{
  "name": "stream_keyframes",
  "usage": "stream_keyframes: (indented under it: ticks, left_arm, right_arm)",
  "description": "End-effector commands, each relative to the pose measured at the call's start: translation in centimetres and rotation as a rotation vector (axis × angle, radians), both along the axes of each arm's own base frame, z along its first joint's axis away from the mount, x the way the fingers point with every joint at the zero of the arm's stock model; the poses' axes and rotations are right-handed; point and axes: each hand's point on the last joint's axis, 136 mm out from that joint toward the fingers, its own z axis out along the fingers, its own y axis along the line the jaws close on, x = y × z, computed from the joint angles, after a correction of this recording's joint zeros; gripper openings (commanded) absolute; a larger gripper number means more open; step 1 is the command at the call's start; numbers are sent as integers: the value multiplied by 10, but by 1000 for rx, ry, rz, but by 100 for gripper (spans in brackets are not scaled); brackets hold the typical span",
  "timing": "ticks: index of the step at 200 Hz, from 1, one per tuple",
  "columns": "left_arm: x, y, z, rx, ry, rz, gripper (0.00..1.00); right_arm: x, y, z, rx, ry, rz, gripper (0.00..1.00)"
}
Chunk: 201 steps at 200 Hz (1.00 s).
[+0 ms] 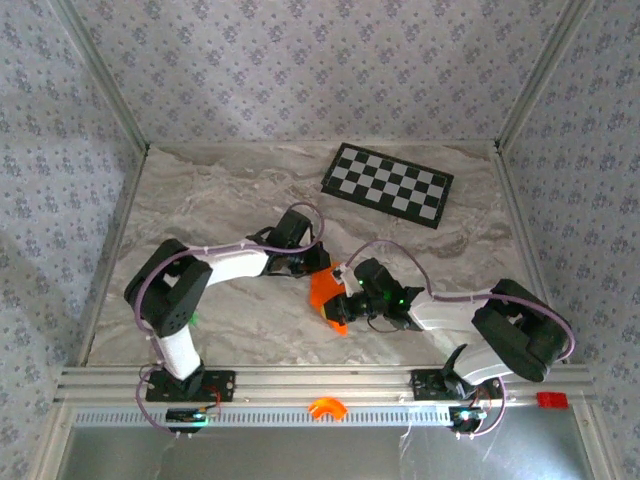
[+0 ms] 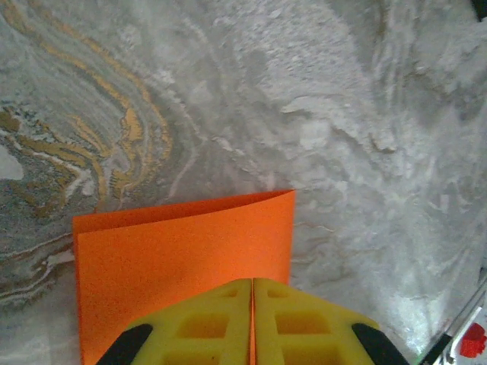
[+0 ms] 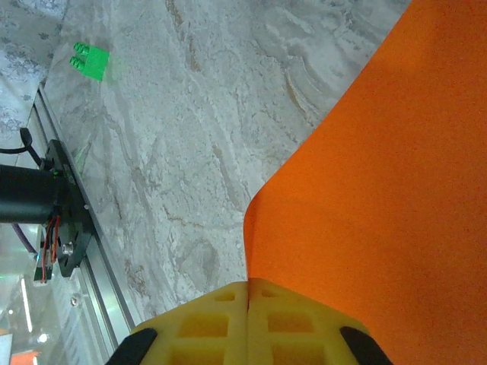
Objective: Fold a paper plane with a square sheet of paper (pick it up from the middle)
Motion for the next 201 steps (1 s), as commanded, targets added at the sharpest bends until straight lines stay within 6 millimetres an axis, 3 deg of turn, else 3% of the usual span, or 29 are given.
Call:
stream_keyframes:
  ticks: [1, 39, 78, 201]
  left_arm:
    - [0, -5, -7, 14, 20, -45, 9]
    - [-4, 3, -34, 85, 56, -50, 7]
    - [-7, 8, -44, 115, 66, -49, 6]
    - [-11, 10, -46, 107, 73, -47, 5]
  right_arm:
    - [-3, -2, -4, 5, 28, 2, 0]
    - [2, -4, -3, 23, 56, -6, 0]
    - [11, -14, -9, 41, 134, -28, 0]
    - [33, -29, -27, -46, 116, -55, 0]
